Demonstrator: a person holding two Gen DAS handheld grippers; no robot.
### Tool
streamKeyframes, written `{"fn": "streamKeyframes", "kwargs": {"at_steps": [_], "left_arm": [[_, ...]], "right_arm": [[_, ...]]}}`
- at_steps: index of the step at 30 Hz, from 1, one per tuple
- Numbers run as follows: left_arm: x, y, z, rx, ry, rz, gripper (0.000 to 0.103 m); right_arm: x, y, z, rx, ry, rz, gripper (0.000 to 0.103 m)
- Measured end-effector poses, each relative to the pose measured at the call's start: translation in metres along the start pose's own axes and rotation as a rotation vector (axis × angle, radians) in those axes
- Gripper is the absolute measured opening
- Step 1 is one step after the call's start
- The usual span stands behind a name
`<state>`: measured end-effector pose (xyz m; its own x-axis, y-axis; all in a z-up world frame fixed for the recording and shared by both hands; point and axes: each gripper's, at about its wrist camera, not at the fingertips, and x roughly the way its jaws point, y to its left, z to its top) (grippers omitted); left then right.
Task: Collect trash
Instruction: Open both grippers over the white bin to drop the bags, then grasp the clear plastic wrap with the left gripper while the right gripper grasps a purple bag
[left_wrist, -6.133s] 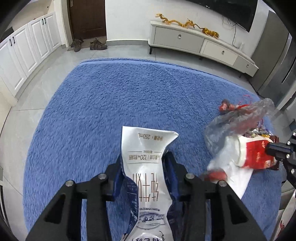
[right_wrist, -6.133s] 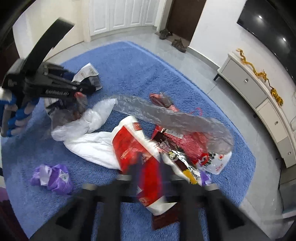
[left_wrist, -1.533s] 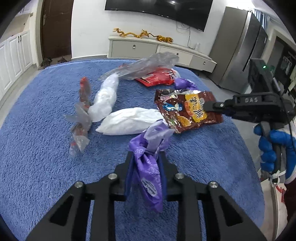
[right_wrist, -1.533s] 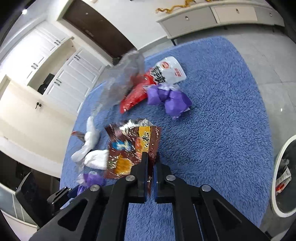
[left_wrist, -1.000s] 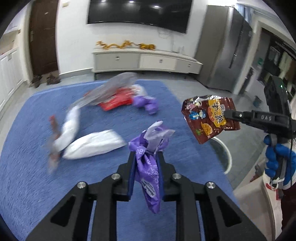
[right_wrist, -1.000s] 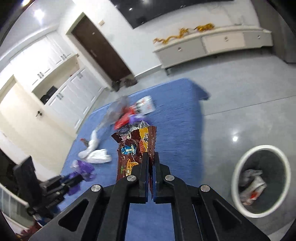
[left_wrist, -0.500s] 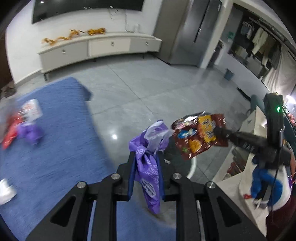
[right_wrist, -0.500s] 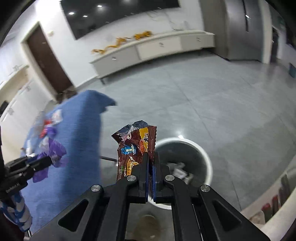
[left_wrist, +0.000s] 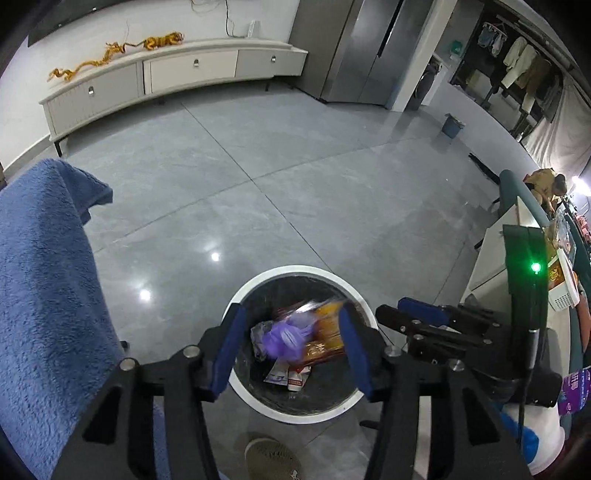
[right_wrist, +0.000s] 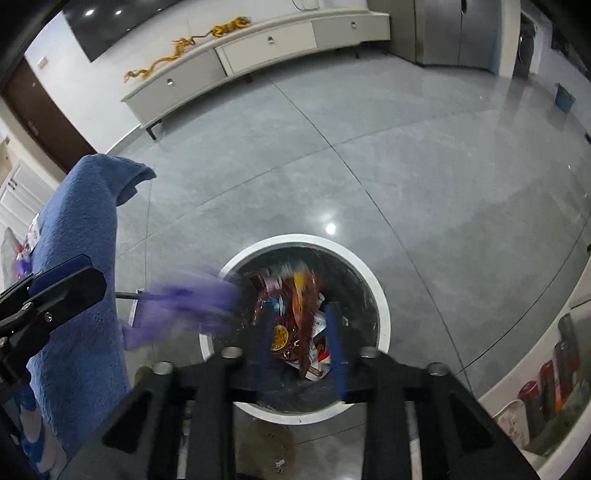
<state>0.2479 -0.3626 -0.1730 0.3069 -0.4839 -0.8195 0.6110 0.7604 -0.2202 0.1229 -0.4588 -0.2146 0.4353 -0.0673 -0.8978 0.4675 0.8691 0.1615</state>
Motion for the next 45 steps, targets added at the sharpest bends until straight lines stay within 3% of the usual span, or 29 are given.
{"fn": "streamKeyframes", "kwargs": {"at_steps": [4, 13, 24, 26, 29, 34, 40, 45], "left_arm": [[-0.007, 0.004, -0.001, -0.004, -0.014, -0.006, 0.051], [-0.08, 0.022, -0.016, -0.004, -0.172, 0.064, 0.051], [-0.184, 0.081, -0.067, -0.039, -0.273, 0.184, 0.051], [-0.202, 0.102, -0.079, -0.052, -0.294, 0.219, 0.052], [-0.228, 0.141, -0.096, -0.102, -0.313, 0.256, 0.061], [-0.268, 0.221, -0.132, -0.215, -0.346, 0.35, 0.062], [-0.294, 0.327, -0.17, -0.413, -0.354, 0.435, 0.062], [-0.288, 0.387, -0.189, -0.52, -0.33, 0.432, 0.061]], "right_arm": [[-0.005, -0.005, -0.003, 0.005, -0.006, 0.001, 0.033], [-0.053, 0.011, -0.001, -0.006, -0.097, 0.018, 0.034], [-0.122, 0.095, -0.013, -0.129, -0.214, 0.107, 0.036], [-0.133, 0.119, -0.016, -0.174, -0.229, 0.121, 0.037], [-0.144, 0.151, -0.019, -0.225, -0.24, 0.15, 0.043], [-0.149, 0.21, -0.022, -0.317, -0.237, 0.193, 0.048], [-0.125, 0.288, -0.02, -0.427, -0.188, 0.252, 0.049], [-0.092, 0.342, -0.015, -0.496, -0.142, 0.287, 0.056]]}}
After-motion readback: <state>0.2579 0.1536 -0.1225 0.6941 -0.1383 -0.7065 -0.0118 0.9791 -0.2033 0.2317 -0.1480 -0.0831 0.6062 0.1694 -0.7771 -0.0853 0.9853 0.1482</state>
